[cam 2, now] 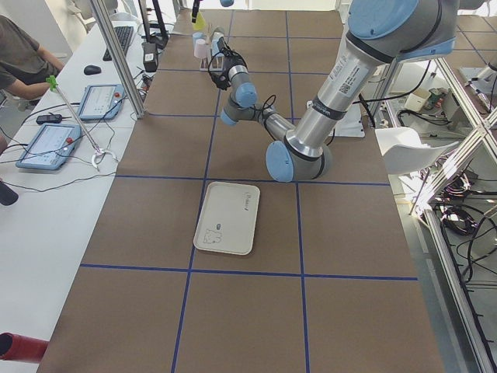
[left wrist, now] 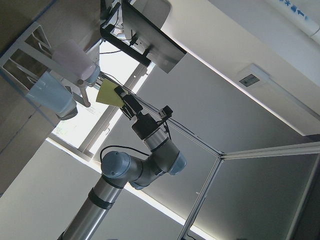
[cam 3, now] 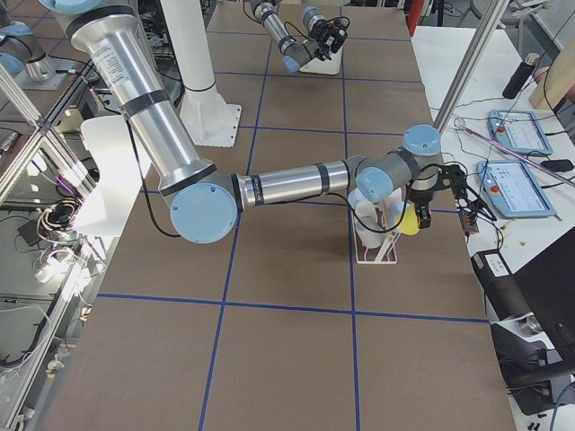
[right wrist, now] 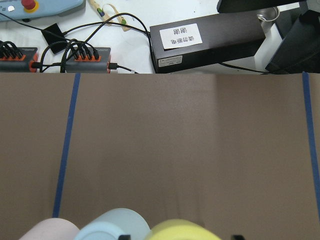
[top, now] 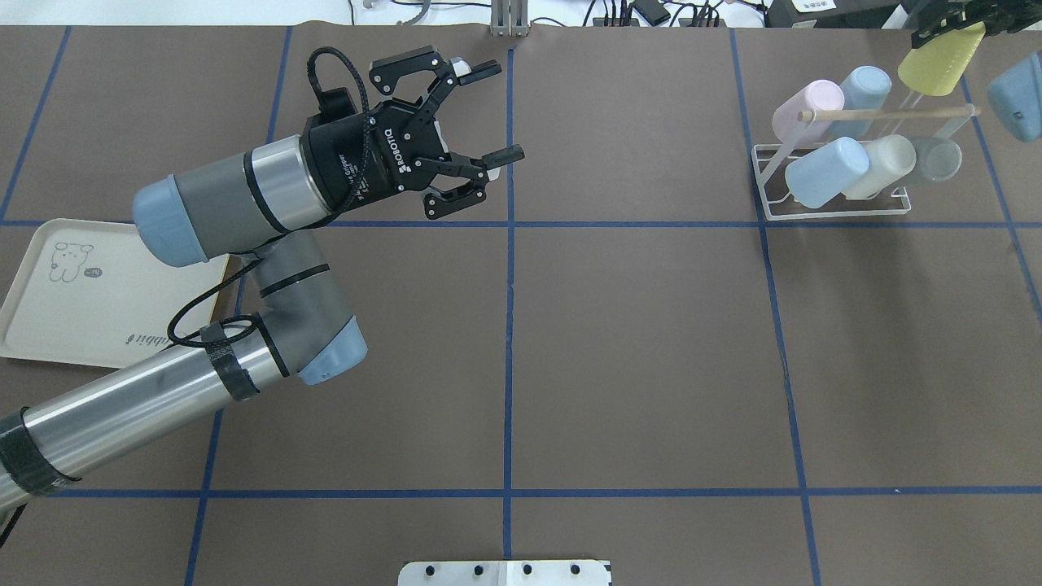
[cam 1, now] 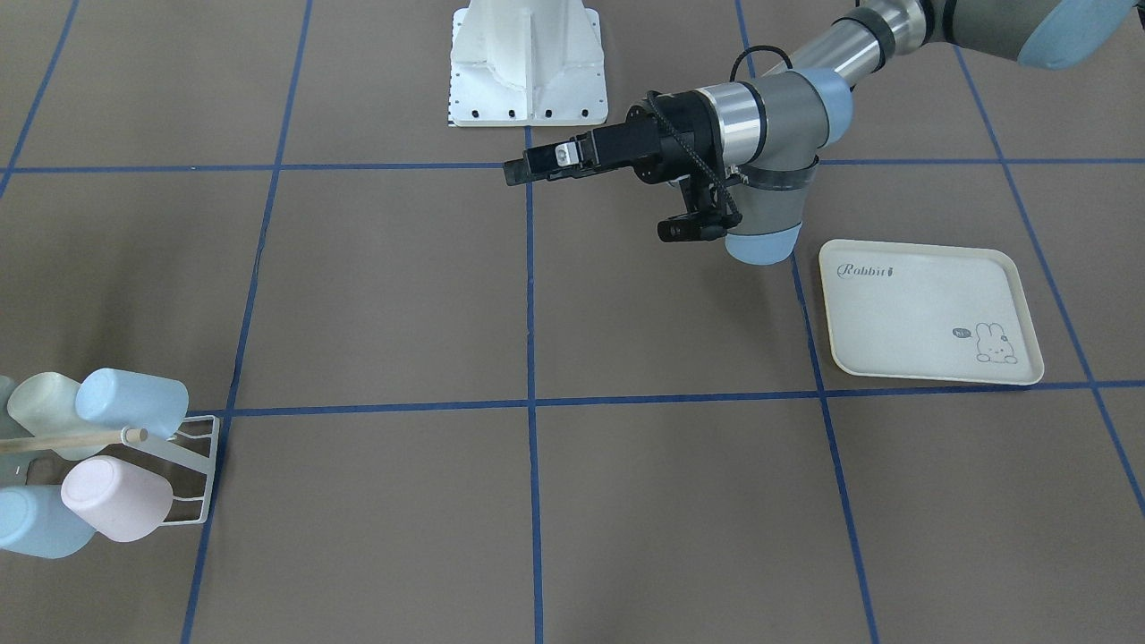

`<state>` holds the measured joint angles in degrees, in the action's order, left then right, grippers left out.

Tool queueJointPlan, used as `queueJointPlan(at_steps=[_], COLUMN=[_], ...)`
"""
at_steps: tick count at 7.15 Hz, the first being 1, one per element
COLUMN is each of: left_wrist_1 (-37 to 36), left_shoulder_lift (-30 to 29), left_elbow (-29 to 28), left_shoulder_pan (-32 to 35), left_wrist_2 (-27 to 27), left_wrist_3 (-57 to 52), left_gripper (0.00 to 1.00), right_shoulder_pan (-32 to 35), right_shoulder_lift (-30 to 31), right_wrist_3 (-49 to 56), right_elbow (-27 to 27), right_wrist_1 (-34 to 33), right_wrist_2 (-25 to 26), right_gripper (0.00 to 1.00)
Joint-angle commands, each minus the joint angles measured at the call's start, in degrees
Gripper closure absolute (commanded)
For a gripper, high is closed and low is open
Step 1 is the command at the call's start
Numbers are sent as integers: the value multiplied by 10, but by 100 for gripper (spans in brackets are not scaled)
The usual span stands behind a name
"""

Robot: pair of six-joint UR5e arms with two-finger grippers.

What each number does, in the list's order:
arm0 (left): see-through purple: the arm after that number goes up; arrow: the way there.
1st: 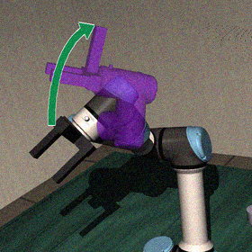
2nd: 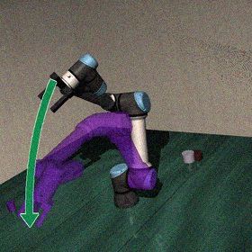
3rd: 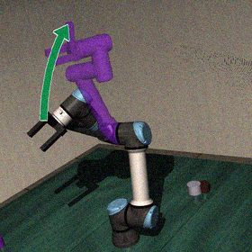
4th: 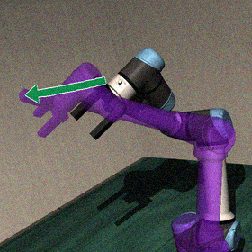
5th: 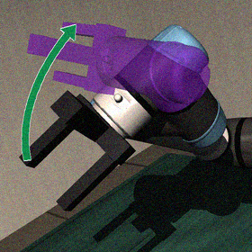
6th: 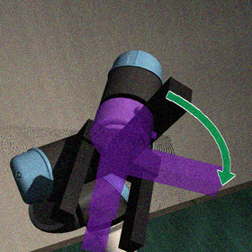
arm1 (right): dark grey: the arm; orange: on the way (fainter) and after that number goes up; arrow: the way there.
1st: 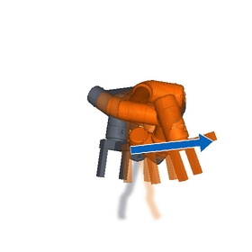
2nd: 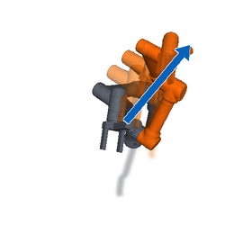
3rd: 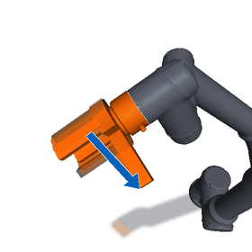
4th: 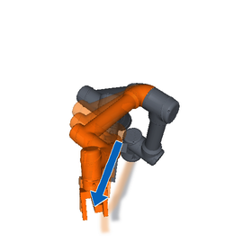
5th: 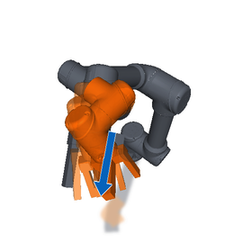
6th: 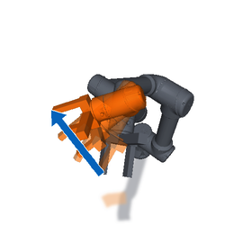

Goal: Transfer IKEA cup to right arm and place on rack

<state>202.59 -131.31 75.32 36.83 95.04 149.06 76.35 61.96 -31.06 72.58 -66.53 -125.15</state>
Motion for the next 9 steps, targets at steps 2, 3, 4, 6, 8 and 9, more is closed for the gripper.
queueJointPlan(at_steps=[2,3,4,6,8,9], left_wrist_1=[-1,-1,-1,-2,-2,-2], left_shoulder_lift=[-1,-1,-2,-2,-3,-3], left_elbow=[1,1,1,1,3,3], left_shoulder_pan=[0,-1,0,-1,-1,0], left_wrist_2=[1,1,1,0,1,1], left_wrist_3=[0,0,0,0,0,-1], left_gripper=[18,18,17,17,16,16], right_shoulder_pan=[-5,-9,-9,-22,-26,-27], right_shoulder_lift=[3,3,5,9,14,15], right_wrist_3=[1,2,3,4,6,8], right_elbow=[-2,-3,-4,-4,-4,-4], right_wrist_1=[1,1,2,2,3,3], right_wrist_2=[10,14,14,43,46,44], right_gripper=[100,100,100,87,1,0])
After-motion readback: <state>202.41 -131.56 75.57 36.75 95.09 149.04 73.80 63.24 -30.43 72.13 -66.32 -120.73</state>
